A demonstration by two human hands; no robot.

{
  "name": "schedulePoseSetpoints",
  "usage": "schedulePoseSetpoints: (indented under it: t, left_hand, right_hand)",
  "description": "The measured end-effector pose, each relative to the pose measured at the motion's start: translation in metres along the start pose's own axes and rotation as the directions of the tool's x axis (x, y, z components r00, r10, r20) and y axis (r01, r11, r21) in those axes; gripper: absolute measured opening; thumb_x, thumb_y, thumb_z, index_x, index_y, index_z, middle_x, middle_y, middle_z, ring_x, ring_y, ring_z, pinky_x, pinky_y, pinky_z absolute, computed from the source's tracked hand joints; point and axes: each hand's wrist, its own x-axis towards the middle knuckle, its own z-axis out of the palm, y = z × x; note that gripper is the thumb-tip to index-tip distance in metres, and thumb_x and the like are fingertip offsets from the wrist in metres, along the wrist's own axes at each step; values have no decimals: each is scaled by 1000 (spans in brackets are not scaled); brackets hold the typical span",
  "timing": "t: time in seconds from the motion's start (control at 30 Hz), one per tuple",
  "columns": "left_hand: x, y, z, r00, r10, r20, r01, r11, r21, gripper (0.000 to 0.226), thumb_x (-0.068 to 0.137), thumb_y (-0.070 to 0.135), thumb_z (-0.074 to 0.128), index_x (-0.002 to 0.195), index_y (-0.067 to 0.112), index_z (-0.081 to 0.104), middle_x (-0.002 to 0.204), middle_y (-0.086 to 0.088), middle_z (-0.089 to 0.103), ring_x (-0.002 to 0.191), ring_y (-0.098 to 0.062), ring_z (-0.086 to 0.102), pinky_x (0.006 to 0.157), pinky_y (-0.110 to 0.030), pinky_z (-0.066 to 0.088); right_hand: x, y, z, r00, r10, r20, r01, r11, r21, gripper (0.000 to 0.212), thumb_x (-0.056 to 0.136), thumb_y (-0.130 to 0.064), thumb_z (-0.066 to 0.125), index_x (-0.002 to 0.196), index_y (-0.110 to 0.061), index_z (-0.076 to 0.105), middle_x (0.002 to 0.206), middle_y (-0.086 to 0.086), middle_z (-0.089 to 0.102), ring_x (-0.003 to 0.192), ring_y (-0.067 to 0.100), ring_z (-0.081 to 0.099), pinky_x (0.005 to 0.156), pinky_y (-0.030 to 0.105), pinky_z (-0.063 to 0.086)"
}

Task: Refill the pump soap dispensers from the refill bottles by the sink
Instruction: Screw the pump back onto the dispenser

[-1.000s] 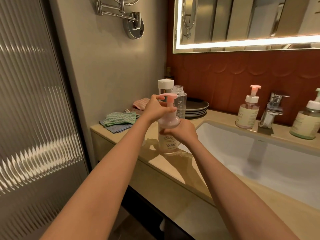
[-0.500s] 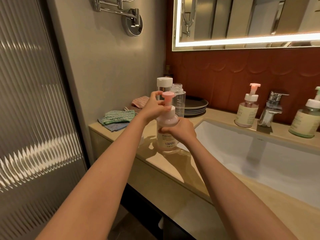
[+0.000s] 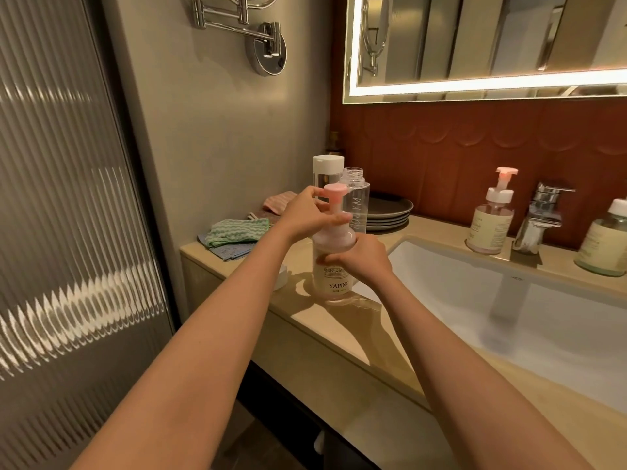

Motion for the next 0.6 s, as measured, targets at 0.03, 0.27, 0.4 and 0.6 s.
schedulePoseSetpoints:
  t: [0.03,0.27,0.4,0.6]
  left_hand:
    - [0,0,0,1000,4,-3,-4,1000,13,68,75,24,76,131,10,39,124,-7,57,114,-20,54,94,-34,45]
    - [0,8,-6,984,-10,179,26,996,-84,59,85,-3,59,135,6,30,129,-13,54,117,-20,50,95,-33,39]
    - [5,-2,0,1000,6,12,-6,1000,20,77,73,28,77,134,11,33,117,-3,51,113,-21,51,96,-35,45]
    - [6,6,-6,990,45,136,-46,999,6,66,79,2,69,134,9,33,122,-11,60,99,-14,57,88,-29,45]
  right_hand:
    - [1,1,-1,1000,-1,11,1,1000,1,46,69,-37,80,105,-15,62,103,3,66,95,20,62,81,38,54]
    - [4,1,-9,996,-13,94,9,999,35,41,66,-33,82,98,-17,64,103,4,68,98,23,63,86,44,53]
    - [4,2,-8,996,-23,91,20,999,28,41,66,-33,82,99,-15,65,101,4,68,96,23,63,84,43,54]
    - [5,2,-12,991,-37,126,33,999,35,44,69,-33,81,104,-12,66,106,4,68,98,21,63,84,38,54]
